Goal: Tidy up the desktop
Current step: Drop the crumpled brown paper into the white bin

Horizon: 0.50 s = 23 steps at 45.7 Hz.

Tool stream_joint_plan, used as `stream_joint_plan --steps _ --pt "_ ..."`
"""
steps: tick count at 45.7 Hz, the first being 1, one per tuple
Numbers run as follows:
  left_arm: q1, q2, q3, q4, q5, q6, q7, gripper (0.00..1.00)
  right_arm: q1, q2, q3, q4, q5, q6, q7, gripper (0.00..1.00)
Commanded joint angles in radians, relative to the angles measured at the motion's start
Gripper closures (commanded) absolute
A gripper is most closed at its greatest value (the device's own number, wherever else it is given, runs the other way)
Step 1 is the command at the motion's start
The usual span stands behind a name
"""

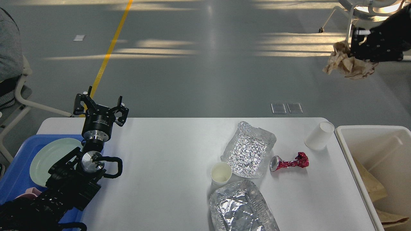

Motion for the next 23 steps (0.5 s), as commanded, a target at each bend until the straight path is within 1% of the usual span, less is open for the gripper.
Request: stream_joint_plan --steps 1,4,9,18,19,23 --pt "0.000 0.000 0.000 0.000 0.000 0.000 0.000 0.00 -0.149 0.000 -0.033 -0.053 -0.001 0.000 0.000 1.00" --pt "0.000 0.000 0.000 0.000 0.000 0.000 0.000 0.00 -0.209 0.000 -0.073 -0.069 -0.001 -0.009 0.000 1.00" --pt "0.000 0.000 0.000 0.000 0.000 0.000 0.000 0.00 -0.298 0.006 -0.165 -0.087 -0.001 -0.165 0.000 1.00" --pt "0.000 0.000 0.000 0.000 0.000 0.000 0.000 0.00 -0.436 0.056 -0.316 -0.099 0.002 -0.473 0.000 1.00" --pt "0.000 0.000 0.000 0.000 0.000 0.000 0.000 0.00 -0.460 0.068 -0.349 -0.110 0.005 -0.528 0.000 1.00" --pt "0.000 0.000 0.000 0.000 0.000 0.000 0.000 0.00 -0.505 0.088 -0.398 -0.127 0.007 -0.611 0.000 1.00"
